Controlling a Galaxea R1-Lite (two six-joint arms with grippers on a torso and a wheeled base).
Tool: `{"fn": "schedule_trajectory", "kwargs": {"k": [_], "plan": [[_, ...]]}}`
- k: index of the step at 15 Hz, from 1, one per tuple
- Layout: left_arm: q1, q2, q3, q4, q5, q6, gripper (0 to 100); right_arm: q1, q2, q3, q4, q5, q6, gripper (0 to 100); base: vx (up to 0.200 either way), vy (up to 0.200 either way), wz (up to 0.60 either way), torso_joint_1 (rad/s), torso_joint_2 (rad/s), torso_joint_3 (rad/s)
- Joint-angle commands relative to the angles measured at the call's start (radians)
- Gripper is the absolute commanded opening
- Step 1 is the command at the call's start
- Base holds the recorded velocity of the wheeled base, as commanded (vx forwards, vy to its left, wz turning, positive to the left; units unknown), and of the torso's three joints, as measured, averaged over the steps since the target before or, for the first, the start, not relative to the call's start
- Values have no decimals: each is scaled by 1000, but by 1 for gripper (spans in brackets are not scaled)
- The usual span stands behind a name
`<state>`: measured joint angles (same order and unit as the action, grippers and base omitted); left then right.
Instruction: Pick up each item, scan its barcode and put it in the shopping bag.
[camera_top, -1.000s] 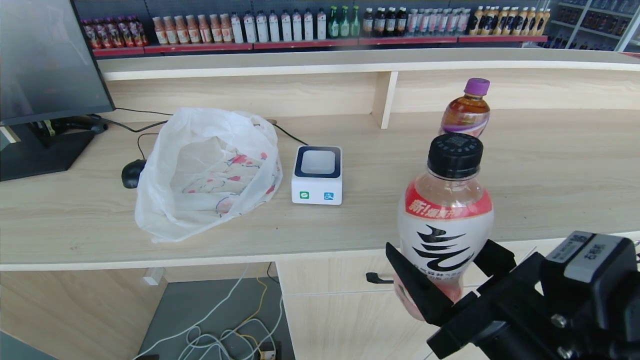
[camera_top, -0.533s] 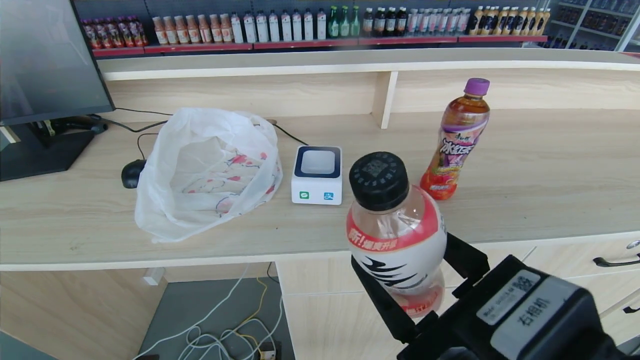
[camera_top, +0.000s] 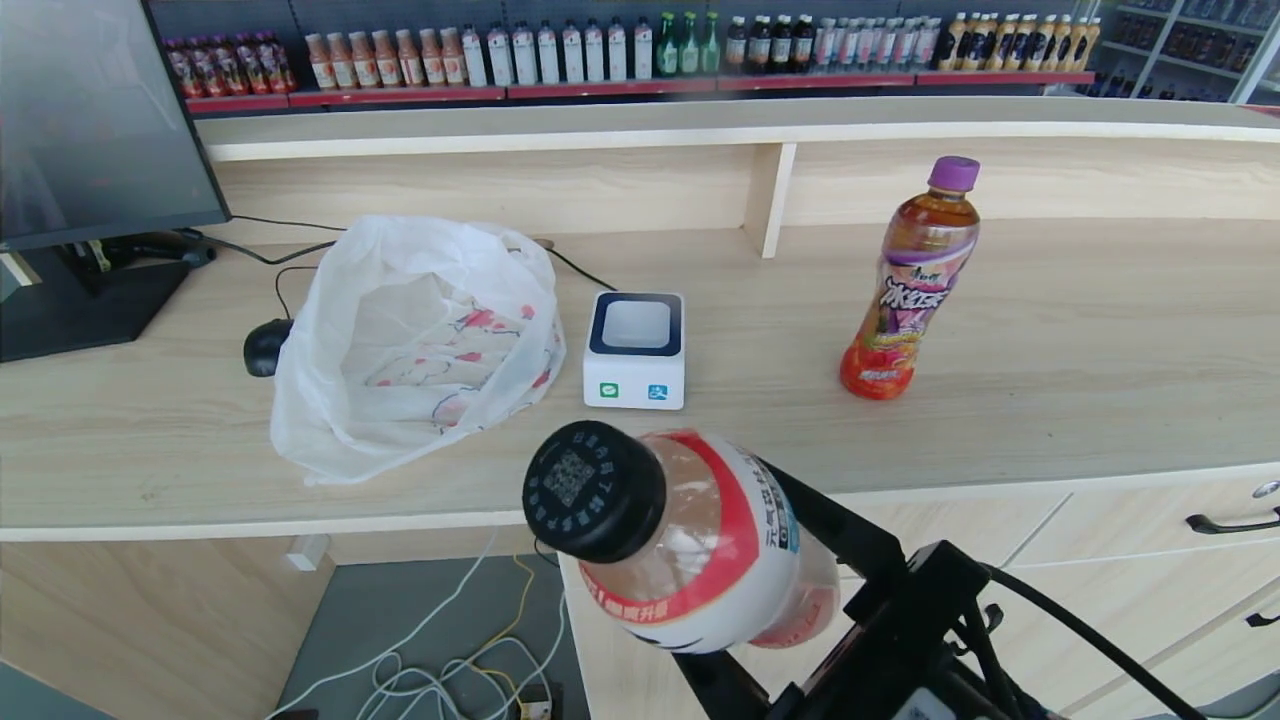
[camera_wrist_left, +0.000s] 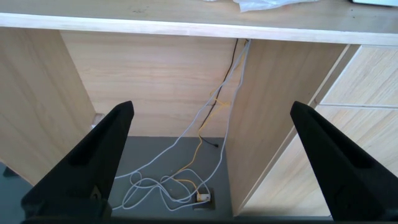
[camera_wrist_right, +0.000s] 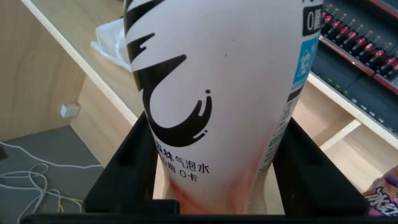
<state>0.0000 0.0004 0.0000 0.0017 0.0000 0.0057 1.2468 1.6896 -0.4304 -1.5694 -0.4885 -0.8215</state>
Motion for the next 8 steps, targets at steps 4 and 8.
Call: {"fn": "schedule_trajectory", "kwargs": {"k": [4, 8], "plan": [[0, 0, 0, 0, 0, 0, 100, 0, 21, -7, -1, 67, -90, 0, 0, 0, 0, 0, 0, 0], [0, 0, 0, 0, 0, 0, 100, 10, 5, 9, -1, 111, -165, 0, 0, 0, 0, 0, 0, 0]]}}
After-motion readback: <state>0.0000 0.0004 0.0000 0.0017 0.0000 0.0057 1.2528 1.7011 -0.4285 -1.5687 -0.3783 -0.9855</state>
